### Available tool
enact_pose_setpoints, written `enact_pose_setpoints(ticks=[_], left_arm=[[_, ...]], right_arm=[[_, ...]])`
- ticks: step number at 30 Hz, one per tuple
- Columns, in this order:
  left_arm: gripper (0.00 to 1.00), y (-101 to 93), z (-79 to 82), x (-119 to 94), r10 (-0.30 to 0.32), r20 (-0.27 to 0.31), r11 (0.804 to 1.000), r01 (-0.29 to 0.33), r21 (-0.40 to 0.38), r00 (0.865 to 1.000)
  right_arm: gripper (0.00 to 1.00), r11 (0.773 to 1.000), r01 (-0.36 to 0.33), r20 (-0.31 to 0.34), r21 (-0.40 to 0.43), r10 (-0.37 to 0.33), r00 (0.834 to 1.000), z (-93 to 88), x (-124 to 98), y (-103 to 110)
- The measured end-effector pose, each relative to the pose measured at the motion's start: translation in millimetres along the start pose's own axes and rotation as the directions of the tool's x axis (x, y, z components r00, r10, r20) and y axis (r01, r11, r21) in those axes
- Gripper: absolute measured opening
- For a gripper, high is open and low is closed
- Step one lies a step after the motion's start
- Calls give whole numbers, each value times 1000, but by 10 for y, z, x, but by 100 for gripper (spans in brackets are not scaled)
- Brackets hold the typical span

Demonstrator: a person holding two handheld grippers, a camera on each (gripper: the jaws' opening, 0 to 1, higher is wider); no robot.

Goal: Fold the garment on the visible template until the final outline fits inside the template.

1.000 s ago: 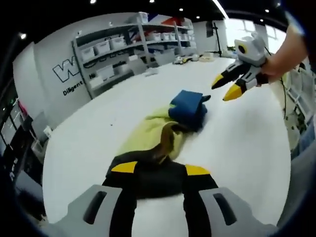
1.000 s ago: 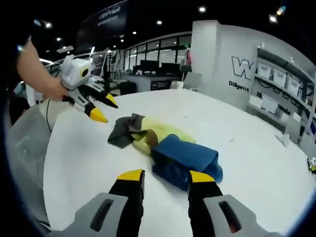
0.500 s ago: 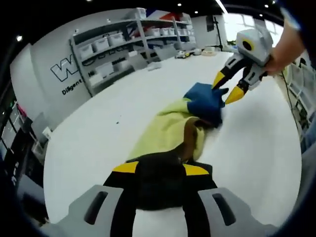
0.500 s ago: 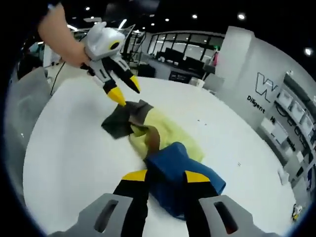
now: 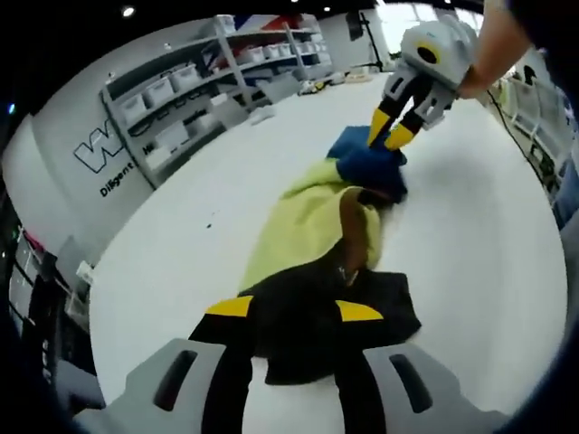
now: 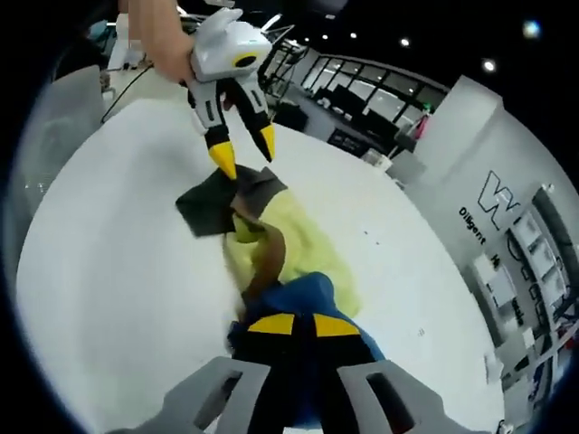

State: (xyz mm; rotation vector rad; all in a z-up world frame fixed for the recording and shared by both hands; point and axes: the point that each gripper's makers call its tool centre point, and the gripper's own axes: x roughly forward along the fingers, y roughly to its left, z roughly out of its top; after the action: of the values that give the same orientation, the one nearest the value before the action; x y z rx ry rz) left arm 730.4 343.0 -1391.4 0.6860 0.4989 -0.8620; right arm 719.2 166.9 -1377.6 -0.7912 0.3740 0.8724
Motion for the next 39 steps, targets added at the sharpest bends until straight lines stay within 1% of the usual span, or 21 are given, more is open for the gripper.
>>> enact_pose_setpoints(ticks=[1,3,7,8,9,11,13,15,19,22,26,29,30,32,34,36,38,39], left_arm=[[34,-3,8,5,-4,4,1000,4,7,1000],[34,11,4,31,-4,-1,999,4,41,1000],[34,-28,32,84,-16,3,997,16,80,1000],[33,-38,36,96,-17,3,996,16,89,1000],[33,-40,53,104,-11,5,994,11,106,1000],[31,-2,144,100,19,31,987,-24,157,999],[31,-29,194,115,8,45,987,-16,159,999],[32,-70,188,159,-15,44,986,8,165,999],[31,-117,59,203,-45,4,979,43,198,999],[31,-99,10,194,-56,-6,971,56,232,998],[30,-61,23,190,-61,3,968,58,244,998],[29,-84,32,218,-71,10,963,66,263,997],[29,-133,25,239,-88,9,958,82,273,996],[23,-194,-6,271,-105,-4,950,102,294,994],[17,-205,-47,313,-105,-18,949,106,296,994],[13,-183,-30,310,-98,-20,953,100,286,995],[10,-137,-2,305,-86,-8,959,85,272,996],[9,-108,12,292,-79,-1,962,76,262,997]], right_arm=[[0,1000,10,16,17,-10,1000,25,-5,-48],[0,999,22,24,37,-23,999,43,-35,-121],[0,996,35,54,80,-40,998,119,-101,-244],[0,994,40,65,101,-46,997,149,-128,-296],[0,992,43,72,121,-52,996,166,-140,-331],[0,990,46,76,131,-57,996,197,-186,-408],[0,989,54,81,135,-65,995,211,-220,-475],[0,989,61,81,136,-72,994,215,-252,-526],[0,987,75,87,142,-88,992,206,-307,-617],[0,987,76,84,140,-88,993,186,-334,-629],[0,988,78,85,137,-90,992,169,-355,-629],[0,987,76,81,143,-89,993,144,-358,-612],[0,987,76,80,143,-88,993,139,-359,-605],[0,986,74,80,147,-86,993,132,-362,-589],[0,986,76,77,151,-88,993,121,-364,-588],[0,984,78,73,159,-91,993,96,-375,-583],[0,983,81,67,166,-93,993,69,-386,-584],[0,982,85,63,170,-97,993,47,-392,-594]])
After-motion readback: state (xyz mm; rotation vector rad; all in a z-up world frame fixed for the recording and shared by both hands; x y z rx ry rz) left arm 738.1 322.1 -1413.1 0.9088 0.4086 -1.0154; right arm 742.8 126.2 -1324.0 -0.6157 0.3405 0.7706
